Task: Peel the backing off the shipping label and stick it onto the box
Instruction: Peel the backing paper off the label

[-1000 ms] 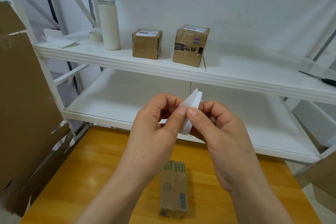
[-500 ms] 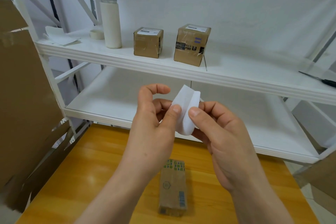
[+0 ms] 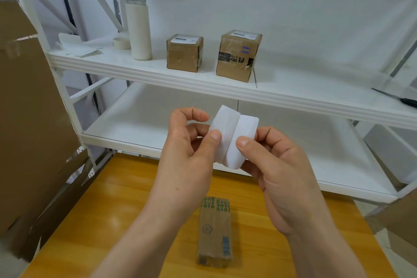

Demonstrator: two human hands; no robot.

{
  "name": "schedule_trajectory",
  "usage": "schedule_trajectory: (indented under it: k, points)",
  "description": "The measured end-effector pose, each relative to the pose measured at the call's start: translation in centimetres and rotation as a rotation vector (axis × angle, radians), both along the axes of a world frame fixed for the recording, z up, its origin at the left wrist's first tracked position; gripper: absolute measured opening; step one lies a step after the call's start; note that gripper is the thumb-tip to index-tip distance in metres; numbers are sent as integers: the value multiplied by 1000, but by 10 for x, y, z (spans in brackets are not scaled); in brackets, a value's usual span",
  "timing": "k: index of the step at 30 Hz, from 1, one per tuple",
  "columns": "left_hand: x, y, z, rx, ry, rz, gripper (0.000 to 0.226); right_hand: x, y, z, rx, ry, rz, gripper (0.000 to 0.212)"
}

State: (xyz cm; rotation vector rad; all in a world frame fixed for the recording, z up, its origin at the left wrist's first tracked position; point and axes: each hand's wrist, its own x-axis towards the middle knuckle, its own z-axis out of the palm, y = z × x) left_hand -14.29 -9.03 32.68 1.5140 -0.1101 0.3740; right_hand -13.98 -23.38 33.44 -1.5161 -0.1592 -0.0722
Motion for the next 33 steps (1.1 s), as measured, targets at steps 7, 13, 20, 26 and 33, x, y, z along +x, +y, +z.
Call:
schedule_trajectory:
  k: [7,13,20,26,33]
  points:
    - [-3,1,1,40,14,2,24,0,0,0,37,7,10,8]
    - [-1,0,0,-32,62,-36,15,0,0,2,51,-2,24,9]
    - [3,3,-3,-29,47,13,31,2,2,1,47,0,34,8]
    - [8,4,-5,-122,110,-38,54,5,4,1,41,1,40,6]
    - [12,9,-4,-116,117,-156,24,9,5,-1,17,-6,48,15]
